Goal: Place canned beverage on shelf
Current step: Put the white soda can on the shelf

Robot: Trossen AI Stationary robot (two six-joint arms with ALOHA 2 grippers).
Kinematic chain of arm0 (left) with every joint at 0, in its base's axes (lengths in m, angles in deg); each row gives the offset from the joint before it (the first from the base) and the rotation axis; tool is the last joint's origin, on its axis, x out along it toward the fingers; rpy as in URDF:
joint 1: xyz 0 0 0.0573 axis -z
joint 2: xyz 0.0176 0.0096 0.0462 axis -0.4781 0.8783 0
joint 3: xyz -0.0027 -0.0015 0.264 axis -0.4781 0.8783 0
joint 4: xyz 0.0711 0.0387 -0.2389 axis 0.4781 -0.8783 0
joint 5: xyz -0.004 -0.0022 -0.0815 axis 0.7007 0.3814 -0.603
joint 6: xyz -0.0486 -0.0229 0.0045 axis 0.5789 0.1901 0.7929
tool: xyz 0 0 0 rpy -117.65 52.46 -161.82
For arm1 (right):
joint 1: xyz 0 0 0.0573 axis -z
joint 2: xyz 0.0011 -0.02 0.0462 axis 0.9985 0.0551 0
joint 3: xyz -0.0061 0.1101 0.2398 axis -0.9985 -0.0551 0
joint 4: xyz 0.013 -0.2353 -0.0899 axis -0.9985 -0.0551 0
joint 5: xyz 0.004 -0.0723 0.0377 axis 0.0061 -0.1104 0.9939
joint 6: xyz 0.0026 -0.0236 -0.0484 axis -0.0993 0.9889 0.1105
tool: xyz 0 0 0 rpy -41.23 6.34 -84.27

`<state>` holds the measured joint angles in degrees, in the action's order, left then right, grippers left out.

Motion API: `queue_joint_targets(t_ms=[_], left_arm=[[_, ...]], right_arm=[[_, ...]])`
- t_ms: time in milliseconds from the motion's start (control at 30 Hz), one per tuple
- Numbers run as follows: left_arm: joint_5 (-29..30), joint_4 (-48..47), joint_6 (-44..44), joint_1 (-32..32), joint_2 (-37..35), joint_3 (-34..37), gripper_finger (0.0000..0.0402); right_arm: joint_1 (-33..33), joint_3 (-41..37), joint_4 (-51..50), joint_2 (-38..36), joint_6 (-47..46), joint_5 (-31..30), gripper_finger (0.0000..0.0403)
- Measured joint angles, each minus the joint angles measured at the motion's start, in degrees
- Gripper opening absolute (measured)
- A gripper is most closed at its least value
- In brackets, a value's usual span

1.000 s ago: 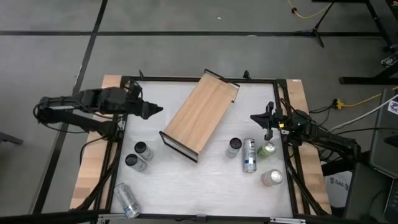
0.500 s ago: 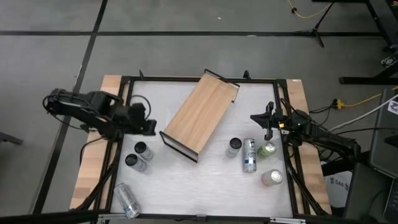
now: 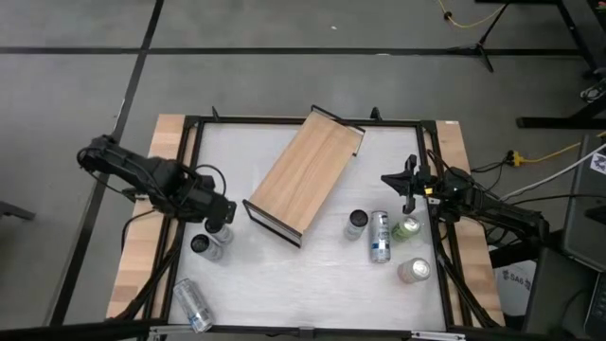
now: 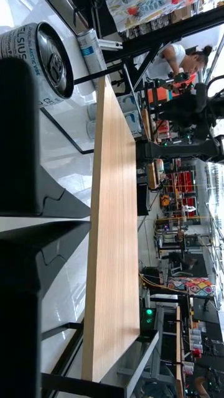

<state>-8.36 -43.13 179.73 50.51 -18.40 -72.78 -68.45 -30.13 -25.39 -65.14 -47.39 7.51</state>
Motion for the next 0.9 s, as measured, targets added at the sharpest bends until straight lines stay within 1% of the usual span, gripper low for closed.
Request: queue_joint_targets(t_ms=[133, 233, 733, 900], left_arm=[[1.5, -0.2, -0.5, 0.9, 0.8, 0.0, 0.0292], [1.5, -0.1, -2.1, 1.3, 1.2, 0.0, 0.0292], [1.5, 0.9, -2.3, 1.2, 1.2, 0.0, 0.0292], [1.5, 0.0, 0.1, 1.2, 1.2, 0.0, 0.0292]], right_arm=[[0.0, 0.0, 0.0, 0.0, 0.0, 0.0, 0.001], [0.0, 0.0, 0.0, 0.0, 0.0, 0.0, 0.001], [0.0, 0.0, 0.0, 0.0, 0.0, 0.0, 0.001], [0.0, 0.0, 0.0, 0.0, 0.0, 0.0, 0.001]])
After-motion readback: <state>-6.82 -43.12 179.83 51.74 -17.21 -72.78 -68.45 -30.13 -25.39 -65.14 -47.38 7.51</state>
